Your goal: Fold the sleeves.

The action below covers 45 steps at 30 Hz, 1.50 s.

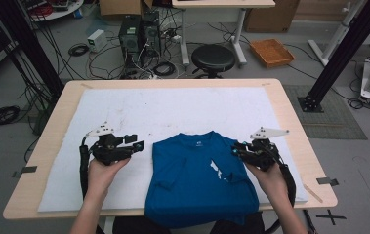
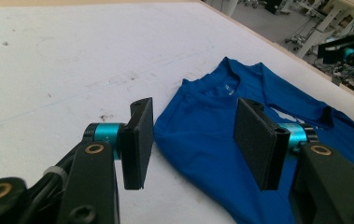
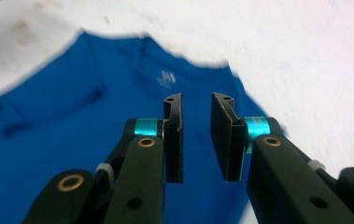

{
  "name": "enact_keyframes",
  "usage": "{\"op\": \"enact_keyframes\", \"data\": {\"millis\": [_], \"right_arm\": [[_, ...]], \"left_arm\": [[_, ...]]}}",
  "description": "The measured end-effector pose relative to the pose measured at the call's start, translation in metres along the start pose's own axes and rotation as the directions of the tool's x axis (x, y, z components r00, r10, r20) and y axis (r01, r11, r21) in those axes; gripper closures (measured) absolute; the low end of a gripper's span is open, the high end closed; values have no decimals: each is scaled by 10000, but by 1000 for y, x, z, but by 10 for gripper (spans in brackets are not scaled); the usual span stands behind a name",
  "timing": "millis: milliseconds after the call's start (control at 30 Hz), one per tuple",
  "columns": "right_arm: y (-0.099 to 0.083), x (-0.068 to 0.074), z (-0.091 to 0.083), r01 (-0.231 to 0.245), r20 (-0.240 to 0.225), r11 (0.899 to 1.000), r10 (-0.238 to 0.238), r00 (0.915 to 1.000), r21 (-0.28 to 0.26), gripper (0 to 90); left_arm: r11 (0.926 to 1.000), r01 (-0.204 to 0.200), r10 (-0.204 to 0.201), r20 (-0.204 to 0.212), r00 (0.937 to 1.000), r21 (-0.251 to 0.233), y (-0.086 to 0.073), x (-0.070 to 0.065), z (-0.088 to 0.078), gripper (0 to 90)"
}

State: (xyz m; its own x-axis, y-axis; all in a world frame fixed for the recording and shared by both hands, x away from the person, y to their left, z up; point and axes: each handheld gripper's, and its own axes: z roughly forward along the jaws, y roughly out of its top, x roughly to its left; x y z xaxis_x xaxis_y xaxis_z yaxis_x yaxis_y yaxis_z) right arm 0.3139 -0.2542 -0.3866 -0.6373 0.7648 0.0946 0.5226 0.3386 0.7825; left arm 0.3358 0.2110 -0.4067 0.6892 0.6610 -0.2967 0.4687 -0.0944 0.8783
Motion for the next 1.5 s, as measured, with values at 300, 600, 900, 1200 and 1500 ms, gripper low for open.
{"op": "enact_keyframes", "data": {"millis": [300,600,900,1200,1500], "right_arm": [[-40,8,17,1187,-92,9826,-1186,9929,1430,739],[-31,6,11,1191,-315,9897,-1170,9926,794,654],[11,-40,-15,-513,97,9905,530,9985,-1272,485],[6,-59,-28,-892,354,9784,975,9946,-1864,418],[1,-71,-36,-1112,501,9699,1248,9909,-2168,405]], "left_arm": [[9996,-276,278,-258,9993,83,0,-3,1,478],[9962,-696,680,-318,9972,-526,-3,-5,-2,477],[9830,-1270,1187,-692,9905,-1325,-8,-10,3,477],[9929,-845,783,-736,9942,-841,-3,-9,4,385],[9933,-899,837,-838,9930,-728,4,-16,5,305]]}}
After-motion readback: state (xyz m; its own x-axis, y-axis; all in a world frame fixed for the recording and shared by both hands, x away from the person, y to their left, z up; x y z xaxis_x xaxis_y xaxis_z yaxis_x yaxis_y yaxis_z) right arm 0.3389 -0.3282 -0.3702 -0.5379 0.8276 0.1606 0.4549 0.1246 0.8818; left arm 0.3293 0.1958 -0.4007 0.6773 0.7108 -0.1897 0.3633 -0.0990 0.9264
